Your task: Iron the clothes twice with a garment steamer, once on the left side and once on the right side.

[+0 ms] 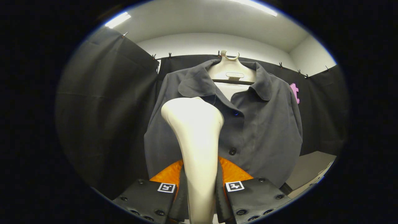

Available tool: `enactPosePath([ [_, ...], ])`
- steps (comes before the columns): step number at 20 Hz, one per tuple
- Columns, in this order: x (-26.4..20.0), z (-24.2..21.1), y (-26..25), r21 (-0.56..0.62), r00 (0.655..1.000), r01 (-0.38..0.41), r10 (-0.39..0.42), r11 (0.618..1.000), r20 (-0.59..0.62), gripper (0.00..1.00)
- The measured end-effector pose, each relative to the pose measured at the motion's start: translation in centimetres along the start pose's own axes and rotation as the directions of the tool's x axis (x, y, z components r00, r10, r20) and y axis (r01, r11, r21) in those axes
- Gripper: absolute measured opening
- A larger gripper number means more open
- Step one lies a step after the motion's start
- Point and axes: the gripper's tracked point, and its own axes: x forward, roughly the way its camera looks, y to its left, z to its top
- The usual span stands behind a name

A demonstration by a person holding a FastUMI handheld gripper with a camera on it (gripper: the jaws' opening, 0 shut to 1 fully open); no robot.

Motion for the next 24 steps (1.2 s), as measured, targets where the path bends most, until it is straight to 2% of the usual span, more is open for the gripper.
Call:
enactPosePath([
  [12,-2.0,-8.2,2.1,-0.052,0.992,-0.039,0.033,0.998,-0.123,0.45],
  [19,-4.0,-15.5,2.4,-0.084,0.967,-0.079,0.056,0.993,-0.250,0.45],
  [24,-5.1,-18.9,2.9,-0.083,0.946,-0.100,0.069,0.992,-0.318,0.45],
])
